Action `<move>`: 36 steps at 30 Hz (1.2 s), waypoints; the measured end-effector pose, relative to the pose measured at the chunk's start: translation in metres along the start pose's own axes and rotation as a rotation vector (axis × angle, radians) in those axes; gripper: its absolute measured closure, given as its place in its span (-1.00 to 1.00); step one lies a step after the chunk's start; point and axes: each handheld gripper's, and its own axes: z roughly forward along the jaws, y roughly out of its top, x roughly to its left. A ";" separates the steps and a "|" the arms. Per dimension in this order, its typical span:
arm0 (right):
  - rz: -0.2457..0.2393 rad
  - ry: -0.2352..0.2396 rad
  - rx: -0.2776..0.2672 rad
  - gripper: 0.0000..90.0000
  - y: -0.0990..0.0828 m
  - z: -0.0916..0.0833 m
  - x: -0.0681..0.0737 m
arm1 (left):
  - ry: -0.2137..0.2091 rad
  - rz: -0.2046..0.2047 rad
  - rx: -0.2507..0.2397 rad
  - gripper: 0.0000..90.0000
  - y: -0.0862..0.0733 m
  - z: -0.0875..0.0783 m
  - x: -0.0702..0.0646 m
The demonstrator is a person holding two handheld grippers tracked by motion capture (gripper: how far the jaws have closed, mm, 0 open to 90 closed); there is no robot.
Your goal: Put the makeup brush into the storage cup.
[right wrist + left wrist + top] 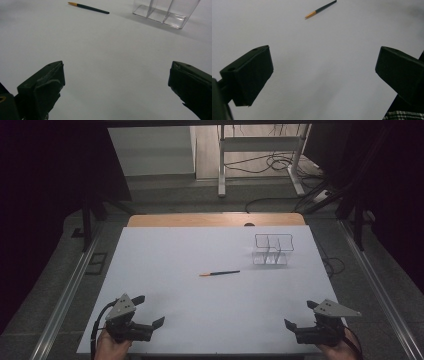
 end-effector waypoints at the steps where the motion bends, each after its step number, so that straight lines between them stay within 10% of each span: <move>1: 0.000 0.000 0.000 -0.97 0.000 0.000 0.000 | 0.000 0.000 0.000 -0.96 0.000 0.000 0.000; 36: 0.014 0.011 0.011 -0.94 0.009 0.005 0.000 | -0.014 -0.044 0.002 -0.96 -0.003 -0.001 0.006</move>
